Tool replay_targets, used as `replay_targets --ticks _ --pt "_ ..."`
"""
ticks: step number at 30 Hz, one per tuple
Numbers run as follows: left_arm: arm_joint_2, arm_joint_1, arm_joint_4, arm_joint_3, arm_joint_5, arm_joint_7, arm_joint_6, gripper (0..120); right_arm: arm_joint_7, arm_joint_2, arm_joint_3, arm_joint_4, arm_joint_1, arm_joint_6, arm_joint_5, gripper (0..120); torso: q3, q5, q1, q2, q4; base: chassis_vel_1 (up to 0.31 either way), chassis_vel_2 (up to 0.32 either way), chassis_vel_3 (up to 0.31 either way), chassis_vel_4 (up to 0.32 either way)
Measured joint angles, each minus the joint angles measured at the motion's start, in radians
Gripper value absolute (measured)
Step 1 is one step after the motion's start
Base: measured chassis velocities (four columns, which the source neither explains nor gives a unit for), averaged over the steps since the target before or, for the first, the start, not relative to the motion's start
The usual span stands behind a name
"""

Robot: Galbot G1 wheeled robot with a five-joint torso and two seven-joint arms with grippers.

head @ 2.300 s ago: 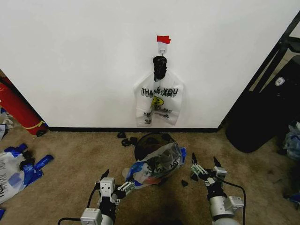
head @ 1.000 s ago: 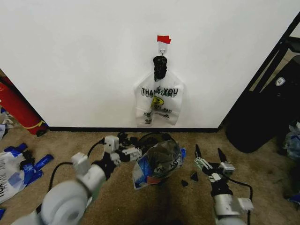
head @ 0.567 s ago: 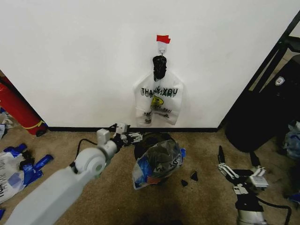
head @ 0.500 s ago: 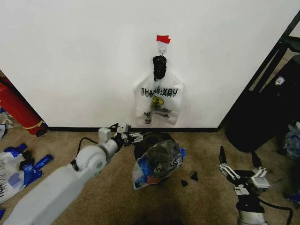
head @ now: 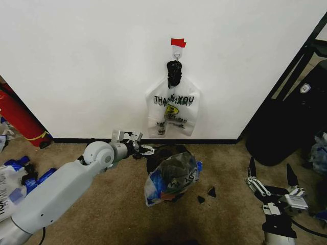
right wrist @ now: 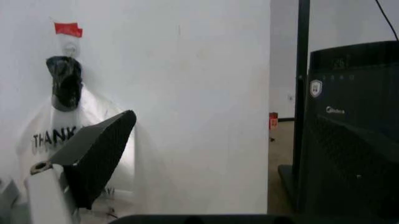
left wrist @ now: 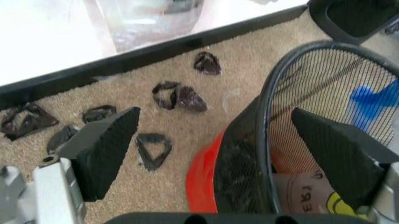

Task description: Pick up the garbage bag from the wall and place it over the trash bin.

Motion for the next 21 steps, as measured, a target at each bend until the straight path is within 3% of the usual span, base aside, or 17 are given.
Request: replay_targets --ticks 8,14,18,21 --pt "-0.021 -0.011 0.028 0.043 0.003 0.014 0.012 63 0.021 0.022 -0.026 0.03 0.005 -0.021 -0.038 100 0.0 0.0001 0.0 0.0 -0.0001 0.0 0.0 0.0 0.0" --pt "-0.042 -0.03 0.071 0.087 0.027 0.015 0.015 46 0.022 0.033 -0.033 0.033 -0.003 -0.013 -0.05 100 0.0 0.0001 0.0 0.0 -0.0003 0.0 0.0 0.0 0.0" --pt "-0.055 -0.045 0.08 0.103 0.029 0.012 0.016 26 0.027 0.036 -0.029 0.03 -0.009 -0.004 -0.049 100 0.0 0.0003 0.0 0.0 0.0 0.0 0.0 0.0 0.0" --pt "-0.056 -0.045 0.074 0.106 0.028 0.008 0.017 19 0.029 0.036 -0.026 0.028 -0.009 -0.001 -0.047 100 0.0 0.0003 0.0 0.0 0.0 0.0 0.0 0.0 0.0"
